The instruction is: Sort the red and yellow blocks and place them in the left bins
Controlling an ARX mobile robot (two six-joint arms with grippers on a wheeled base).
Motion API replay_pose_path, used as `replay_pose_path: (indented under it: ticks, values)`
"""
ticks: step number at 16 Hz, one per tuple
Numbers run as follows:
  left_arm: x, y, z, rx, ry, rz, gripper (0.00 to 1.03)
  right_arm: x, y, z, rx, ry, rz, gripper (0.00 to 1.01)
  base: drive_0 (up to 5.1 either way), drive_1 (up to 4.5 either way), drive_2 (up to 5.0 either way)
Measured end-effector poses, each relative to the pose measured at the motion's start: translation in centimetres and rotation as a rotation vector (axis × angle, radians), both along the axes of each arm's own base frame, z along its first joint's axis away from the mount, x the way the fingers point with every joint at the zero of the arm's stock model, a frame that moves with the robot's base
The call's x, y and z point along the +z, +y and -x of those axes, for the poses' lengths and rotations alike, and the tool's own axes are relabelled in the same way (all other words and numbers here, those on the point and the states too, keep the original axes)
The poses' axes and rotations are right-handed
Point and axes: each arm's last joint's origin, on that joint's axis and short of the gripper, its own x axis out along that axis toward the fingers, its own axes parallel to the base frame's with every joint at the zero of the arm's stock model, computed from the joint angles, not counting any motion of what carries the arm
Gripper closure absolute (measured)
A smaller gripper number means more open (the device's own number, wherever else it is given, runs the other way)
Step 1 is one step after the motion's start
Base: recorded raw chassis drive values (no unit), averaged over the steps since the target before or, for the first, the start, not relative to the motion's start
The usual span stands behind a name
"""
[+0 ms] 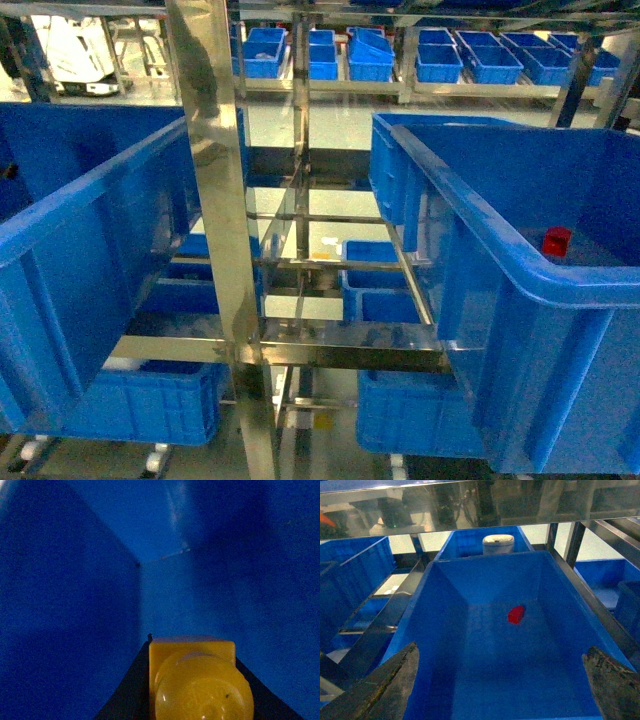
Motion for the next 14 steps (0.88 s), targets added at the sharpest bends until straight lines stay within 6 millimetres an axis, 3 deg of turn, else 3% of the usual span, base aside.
replay_pose_path:
  ticks: [3, 4, 5, 6, 10, 12, 14]
  values:
    - [-1.4, 0.7, 0.1, -0.016, 0.037, -0.029, 0.76, 0.0, 0.0, 0.0, 0.0, 0.0, 0.0, 0.03, 0.0, 0.0, 0.0]
    - [-1.5, -0.4, -0.3, -0.054, 0.023, -0.031, 0.76, 0.0, 0.0, 0.0, 0.0, 0.0, 0.0, 0.03, 0.0, 0.0, 0.0]
    - [-2.5, -1.9, -0.1, -0.087, 0.046, -0.013, 0.7, 0.0, 0.0, 0.0, 0.0, 0.0, 0.0, 0.03, 0.0, 0.0, 0.0]
    - [-2.1, -2.9, -0.1, -0.103, 0.035, 0.0, 0.46, 0.0, 0.0, 0.0, 0.0, 0.0, 0.0, 0.03, 0.0, 0.0, 0.0]
    - [0.7, -5.6, 1.4, -0.131, -0.024, 0.033, 0.04, 0.0, 0.0, 0.0, 0.0, 0.0, 0.0, 0.03, 0.0, 0.0, 0.0]
    - [1.1, -8.0, 3.1, -0.178, -0.027, 0.069, 0.05, 0.0, 0.0, 0.0, 0.0, 0.001, 0.0, 0.03, 0.0, 0.0, 0.0]
    - [1.2, -8.6, 3.9, -0.188, -0.025, 0.081, 0.05, 0.0, 0.0, 0.0, 0.0, 0.0, 0.0, 0.03, 0.0, 0.0, 0.0]
